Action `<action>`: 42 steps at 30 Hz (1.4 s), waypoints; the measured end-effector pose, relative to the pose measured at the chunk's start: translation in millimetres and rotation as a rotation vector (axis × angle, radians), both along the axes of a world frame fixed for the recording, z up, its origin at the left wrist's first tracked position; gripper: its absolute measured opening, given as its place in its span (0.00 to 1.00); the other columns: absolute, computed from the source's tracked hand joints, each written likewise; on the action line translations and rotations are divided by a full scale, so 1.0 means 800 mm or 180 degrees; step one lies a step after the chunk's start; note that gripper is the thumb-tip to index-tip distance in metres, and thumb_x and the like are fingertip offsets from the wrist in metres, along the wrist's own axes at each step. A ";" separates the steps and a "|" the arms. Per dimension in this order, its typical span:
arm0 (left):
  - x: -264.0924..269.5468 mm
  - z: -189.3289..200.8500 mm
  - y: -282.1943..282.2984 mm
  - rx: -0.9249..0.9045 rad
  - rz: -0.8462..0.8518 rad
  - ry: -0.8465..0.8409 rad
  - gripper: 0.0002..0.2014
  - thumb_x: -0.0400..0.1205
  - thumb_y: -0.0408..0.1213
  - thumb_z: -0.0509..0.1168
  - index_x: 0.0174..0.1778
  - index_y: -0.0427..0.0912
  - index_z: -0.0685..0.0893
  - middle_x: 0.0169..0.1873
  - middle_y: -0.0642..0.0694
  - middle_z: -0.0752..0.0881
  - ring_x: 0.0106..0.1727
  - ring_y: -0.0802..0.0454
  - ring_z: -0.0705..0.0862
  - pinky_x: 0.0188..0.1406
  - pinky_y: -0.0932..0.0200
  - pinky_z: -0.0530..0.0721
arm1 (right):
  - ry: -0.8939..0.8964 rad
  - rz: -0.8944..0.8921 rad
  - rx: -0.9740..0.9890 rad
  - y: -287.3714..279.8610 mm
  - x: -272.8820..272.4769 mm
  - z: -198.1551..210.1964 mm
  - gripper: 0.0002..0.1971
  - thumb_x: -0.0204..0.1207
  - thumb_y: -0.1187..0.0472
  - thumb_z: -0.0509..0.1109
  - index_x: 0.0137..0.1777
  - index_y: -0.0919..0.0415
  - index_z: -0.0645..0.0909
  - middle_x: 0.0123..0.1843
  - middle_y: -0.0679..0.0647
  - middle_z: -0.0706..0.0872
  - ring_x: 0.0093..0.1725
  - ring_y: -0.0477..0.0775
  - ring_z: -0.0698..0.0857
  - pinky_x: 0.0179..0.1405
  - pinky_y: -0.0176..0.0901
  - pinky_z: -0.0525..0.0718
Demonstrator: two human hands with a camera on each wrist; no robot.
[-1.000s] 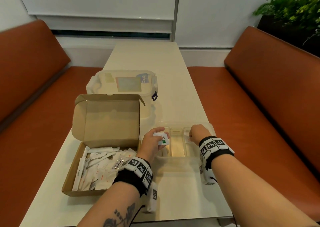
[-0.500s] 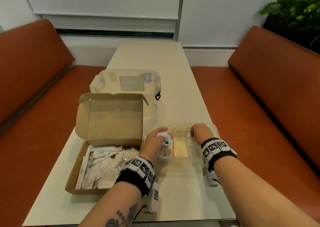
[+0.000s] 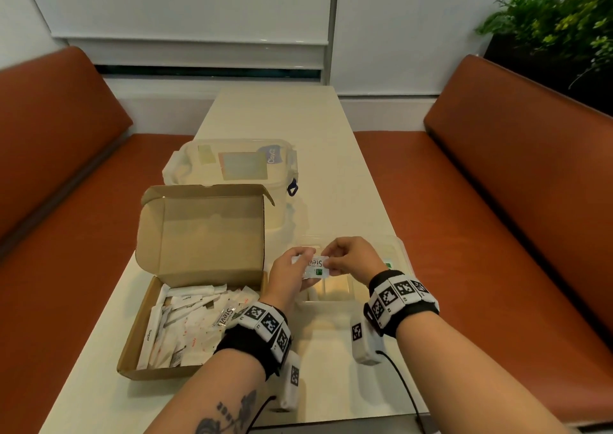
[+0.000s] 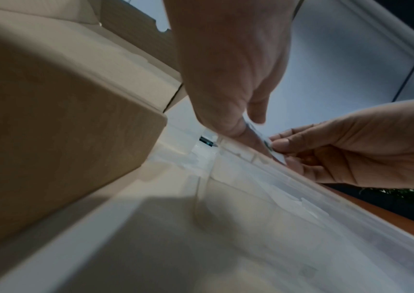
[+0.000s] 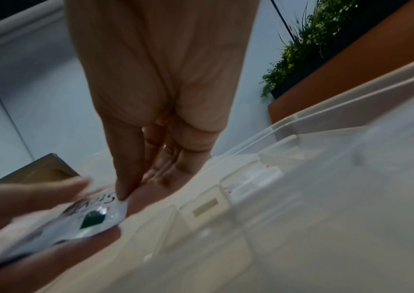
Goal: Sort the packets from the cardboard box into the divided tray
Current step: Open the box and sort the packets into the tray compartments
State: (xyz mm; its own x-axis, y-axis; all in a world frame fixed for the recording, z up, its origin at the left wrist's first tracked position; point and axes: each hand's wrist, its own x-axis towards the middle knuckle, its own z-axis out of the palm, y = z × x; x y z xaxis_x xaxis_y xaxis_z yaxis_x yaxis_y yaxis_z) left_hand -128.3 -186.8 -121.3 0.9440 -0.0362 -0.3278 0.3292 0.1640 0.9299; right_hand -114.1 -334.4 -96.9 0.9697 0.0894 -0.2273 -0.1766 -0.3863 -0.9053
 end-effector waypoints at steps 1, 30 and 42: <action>0.000 0.001 -0.001 -0.0046 -0.0007 0.0055 0.07 0.84 0.35 0.61 0.45 0.45 0.85 0.51 0.36 0.84 0.51 0.43 0.86 0.44 0.54 0.88 | -0.0035 0.0031 -0.0018 -0.003 0.000 0.001 0.06 0.72 0.76 0.72 0.47 0.71 0.84 0.38 0.60 0.86 0.34 0.49 0.86 0.34 0.31 0.87; -0.008 0.000 -0.025 -0.0162 0.0014 -0.0044 0.12 0.85 0.24 0.54 0.58 0.35 0.82 0.51 0.38 0.86 0.50 0.49 0.87 0.47 0.59 0.87 | 0.0288 -0.0492 -0.2613 -0.122 -0.005 0.004 0.07 0.77 0.64 0.67 0.52 0.57 0.82 0.49 0.53 0.87 0.46 0.52 0.85 0.50 0.44 0.86; -0.007 0.000 -0.026 -0.0110 0.0024 0.0008 0.13 0.85 0.23 0.53 0.57 0.34 0.82 0.48 0.40 0.86 0.50 0.49 0.87 0.48 0.58 0.87 | 0.0482 0.0362 -0.3701 -0.099 -0.013 -0.010 0.13 0.70 0.60 0.75 0.54 0.57 0.82 0.52 0.53 0.87 0.52 0.55 0.84 0.52 0.45 0.85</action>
State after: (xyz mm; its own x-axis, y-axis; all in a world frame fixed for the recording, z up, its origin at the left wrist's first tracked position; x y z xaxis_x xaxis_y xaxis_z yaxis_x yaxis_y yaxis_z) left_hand -133.7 -207.5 -121.0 0.9435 -0.0405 -0.3288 0.3301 0.1983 0.9229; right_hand -124.2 -413.3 -105.2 0.9256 -0.1634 -0.3413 -0.1634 -0.9861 0.0291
